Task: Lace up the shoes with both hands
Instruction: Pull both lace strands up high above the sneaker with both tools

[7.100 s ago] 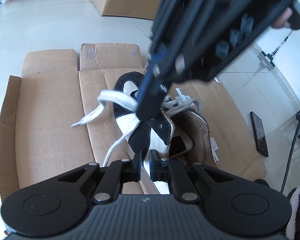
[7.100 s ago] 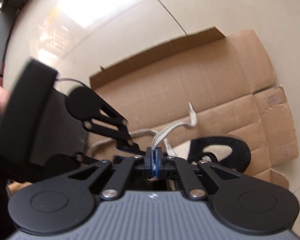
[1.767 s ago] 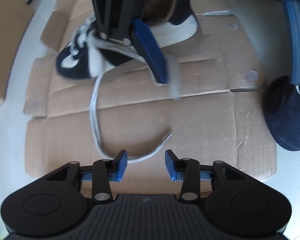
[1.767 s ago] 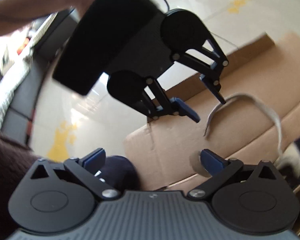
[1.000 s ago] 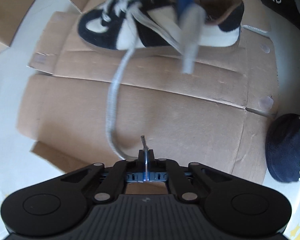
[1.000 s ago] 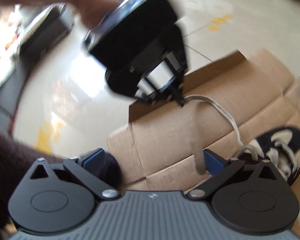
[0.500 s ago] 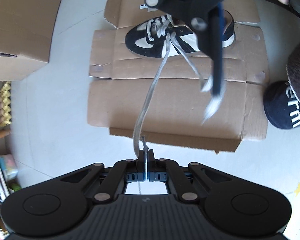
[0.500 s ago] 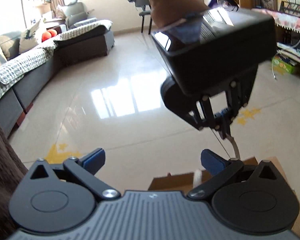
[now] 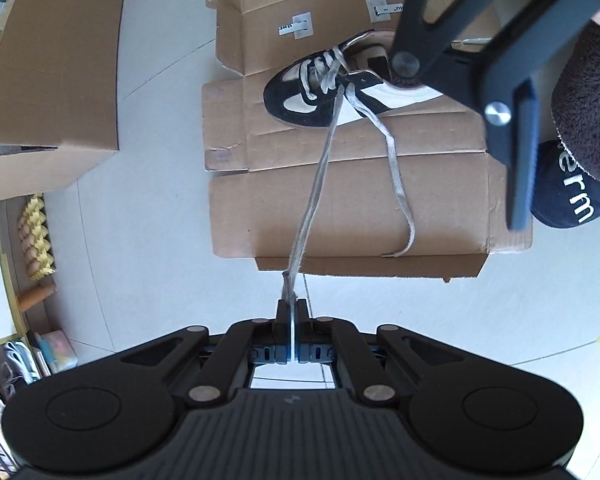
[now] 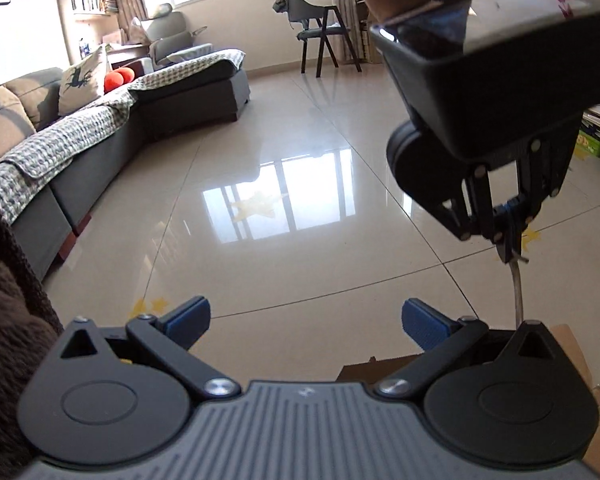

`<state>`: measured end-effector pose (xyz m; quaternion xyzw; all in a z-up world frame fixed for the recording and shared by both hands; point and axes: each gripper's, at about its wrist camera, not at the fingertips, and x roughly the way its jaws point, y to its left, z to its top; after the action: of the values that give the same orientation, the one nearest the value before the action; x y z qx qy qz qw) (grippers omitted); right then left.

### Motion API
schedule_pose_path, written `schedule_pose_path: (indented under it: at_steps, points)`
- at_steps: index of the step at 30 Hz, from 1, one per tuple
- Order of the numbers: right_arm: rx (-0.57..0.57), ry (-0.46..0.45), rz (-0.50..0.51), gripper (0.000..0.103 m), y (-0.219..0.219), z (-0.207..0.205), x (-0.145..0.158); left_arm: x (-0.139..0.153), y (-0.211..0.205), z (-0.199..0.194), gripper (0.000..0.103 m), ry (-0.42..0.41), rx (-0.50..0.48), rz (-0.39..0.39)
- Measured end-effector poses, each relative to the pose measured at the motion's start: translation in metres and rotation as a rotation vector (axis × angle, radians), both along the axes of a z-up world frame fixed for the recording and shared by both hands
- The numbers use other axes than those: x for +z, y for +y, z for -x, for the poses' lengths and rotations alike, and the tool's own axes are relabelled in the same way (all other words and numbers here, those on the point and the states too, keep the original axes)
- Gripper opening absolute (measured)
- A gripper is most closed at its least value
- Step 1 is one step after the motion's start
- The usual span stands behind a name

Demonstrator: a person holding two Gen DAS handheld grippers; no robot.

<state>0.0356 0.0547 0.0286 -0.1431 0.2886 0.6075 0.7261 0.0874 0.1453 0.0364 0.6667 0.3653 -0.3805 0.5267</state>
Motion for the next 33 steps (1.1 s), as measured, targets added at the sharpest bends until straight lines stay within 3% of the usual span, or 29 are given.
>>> schedule_pose_path:
  at_steps: [12, 22, 33]
  points:
    - [-0.155, 0.043, -0.019, 0.103, -0.041, -0.019, 0.005, 0.036, -0.036, 0.012, 0.0, 0.001, -0.091, -0.138]
    - [-0.31, 0.132, 0.08, 0.103, -0.071, -0.042, -0.005, 0.057, -0.067, 0.016, 0.0, 0.018, -0.158, -0.202]
    - [-0.367, 0.096, 0.108, 0.103, -0.085, -0.039, -0.006, 0.072, -0.095, 0.018, 0.0, 0.024, -0.221, -0.261]
